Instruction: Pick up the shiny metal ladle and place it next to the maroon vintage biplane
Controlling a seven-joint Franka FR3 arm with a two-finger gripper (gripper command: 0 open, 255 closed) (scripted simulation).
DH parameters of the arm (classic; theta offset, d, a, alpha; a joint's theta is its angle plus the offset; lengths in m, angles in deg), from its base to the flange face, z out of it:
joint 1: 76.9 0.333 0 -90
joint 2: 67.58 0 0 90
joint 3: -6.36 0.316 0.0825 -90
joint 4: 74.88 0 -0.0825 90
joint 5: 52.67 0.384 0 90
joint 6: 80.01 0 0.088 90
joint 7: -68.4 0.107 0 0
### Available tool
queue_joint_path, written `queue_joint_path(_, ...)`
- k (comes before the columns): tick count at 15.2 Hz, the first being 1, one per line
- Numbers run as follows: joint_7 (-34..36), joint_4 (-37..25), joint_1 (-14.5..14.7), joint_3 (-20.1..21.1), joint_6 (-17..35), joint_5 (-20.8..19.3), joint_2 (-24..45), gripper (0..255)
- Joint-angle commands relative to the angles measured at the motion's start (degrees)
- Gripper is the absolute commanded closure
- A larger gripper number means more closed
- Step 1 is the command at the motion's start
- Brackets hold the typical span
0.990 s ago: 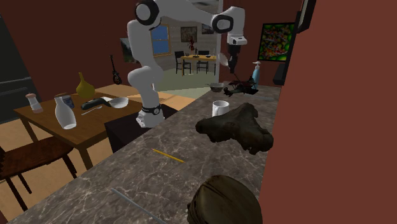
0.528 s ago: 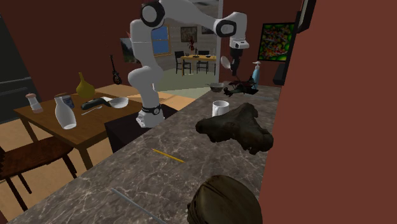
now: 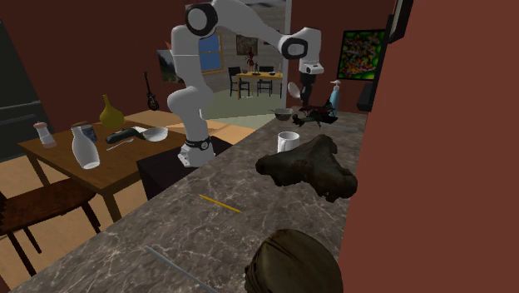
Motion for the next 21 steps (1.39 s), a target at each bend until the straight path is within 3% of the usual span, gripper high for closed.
queue_joint_path(1,0.1,0.8,0.1,0.0,1.4,-0.3,0.7,255)
queue_joint_path(21,2.0,8.2,1.0,-0.2,16.3,-4.5,8.9,255)
